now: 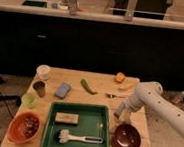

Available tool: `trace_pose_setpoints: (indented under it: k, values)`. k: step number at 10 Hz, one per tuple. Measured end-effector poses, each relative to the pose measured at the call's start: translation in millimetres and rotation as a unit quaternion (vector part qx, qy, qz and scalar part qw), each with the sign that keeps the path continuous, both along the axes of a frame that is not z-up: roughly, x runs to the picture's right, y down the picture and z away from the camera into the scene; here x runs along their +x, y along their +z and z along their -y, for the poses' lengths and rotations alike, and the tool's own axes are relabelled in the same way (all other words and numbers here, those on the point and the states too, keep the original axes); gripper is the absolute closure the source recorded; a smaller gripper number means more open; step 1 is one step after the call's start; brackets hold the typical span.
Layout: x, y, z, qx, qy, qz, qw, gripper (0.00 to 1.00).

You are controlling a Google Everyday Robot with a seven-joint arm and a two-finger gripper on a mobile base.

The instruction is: Place towel in tray

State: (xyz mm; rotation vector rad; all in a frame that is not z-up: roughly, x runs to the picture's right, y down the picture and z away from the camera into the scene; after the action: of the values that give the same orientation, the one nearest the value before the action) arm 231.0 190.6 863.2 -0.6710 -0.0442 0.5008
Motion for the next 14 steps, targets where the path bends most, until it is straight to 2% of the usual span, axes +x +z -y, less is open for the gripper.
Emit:
trace_pose_setpoints:
  k: [3,6,10,12,14]
  values:
    - [-8,11.1,-10,-0.011,-0.005,0.001,0.9999,0.22]
    - [-6,16.0,-16,-0.020,-0.008,0.003,0.9998,0.47]
    - [-4,12.7,-12,-0.022,-0.010,0.003,0.9997,0.90]
    - [-5,11.4,-15,-0.026,-0.013,0.004,0.9996,1.00]
    - [-4,11.0,-15,-0.027,-0.013,0.003,0.9996,1.00]
